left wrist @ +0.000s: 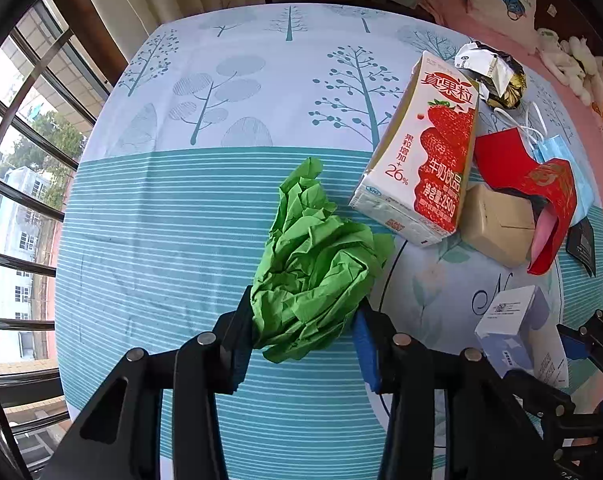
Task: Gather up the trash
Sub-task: 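Grasp the white milk box with the right tool while the left tool grasps the green crumpled paper, then open the left tool over the bin to drop the green paper while the right tool holds the box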
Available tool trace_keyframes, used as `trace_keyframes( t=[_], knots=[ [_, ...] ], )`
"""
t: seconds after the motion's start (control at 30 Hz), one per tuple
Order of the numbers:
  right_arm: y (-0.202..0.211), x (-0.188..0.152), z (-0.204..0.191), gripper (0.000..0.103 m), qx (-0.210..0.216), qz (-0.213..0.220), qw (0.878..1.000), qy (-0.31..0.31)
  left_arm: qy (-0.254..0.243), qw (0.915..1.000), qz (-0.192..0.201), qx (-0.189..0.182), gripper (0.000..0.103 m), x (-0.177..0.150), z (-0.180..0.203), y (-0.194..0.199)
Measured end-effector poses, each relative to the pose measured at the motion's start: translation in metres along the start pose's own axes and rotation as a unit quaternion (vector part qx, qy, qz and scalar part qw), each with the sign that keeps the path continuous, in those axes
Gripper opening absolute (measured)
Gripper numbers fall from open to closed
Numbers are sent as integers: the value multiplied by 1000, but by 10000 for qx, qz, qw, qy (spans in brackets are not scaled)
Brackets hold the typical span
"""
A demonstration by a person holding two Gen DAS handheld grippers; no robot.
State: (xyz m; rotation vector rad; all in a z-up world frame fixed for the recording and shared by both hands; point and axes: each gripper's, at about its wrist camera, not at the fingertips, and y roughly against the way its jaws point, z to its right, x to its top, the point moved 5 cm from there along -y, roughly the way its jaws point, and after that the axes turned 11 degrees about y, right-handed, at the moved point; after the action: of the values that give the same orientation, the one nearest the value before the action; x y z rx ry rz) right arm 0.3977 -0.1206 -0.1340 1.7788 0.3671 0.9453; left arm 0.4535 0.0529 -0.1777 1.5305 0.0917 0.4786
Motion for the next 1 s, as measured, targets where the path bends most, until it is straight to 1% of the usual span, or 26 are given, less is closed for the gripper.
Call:
trace_keyframes(
  t=[0.07, 0.23, 0.37, 0.47, 0.57, 0.6, 0.7, 0.8, 0.9, 1.0],
  knots=[
    [6, -4, -5, 37, -38, 52, 9999, -88, -83, 9999, 94, 0, 39, -9, 0, 8],
    [23, -14, -22, 37, -193, 185, 9988, -403, -292, 9989, 366, -68, 38, -36, -5, 38],
    [39, -28, -40, 37, -374, 287, 9955, -828, -501, 9969, 547, -256, 38, -67, -14, 68],
    [54, -43, -63, 37, -556, 396, 9904, -1202, -680, 9947, 632, -439, 38, -95, -30, 94],
    [67, -62, -94, 37, -751, 514, 9830, -1596, -795, 9926, 632, -667, 38, -127, -47, 116],
    [71, -70, -106, 37, -800, 550, 9796, -1757, -858, 9920, 623, -692, 38, -139, -52, 122],
    [77, -94, -144, 37, -841, 661, 9675, -2291, -1082, 9883, 690, -829, 38, -170, -69, 143],
    [80, -114, -183, 37, -899, 715, 9597, -2564, -1272, 9845, 735, -955, 38, -196, -88, 159],
    [82, -128, -219, 37, -903, 680, 9580, -2636, -1422, 9817, 702, -1056, 38, -225, -103, 172],
    [84, -138, -252, 37, -903, 584, 9613, -2535, -1526, 9799, 591, -1138, 38, -250, -114, 178]
  ],
)
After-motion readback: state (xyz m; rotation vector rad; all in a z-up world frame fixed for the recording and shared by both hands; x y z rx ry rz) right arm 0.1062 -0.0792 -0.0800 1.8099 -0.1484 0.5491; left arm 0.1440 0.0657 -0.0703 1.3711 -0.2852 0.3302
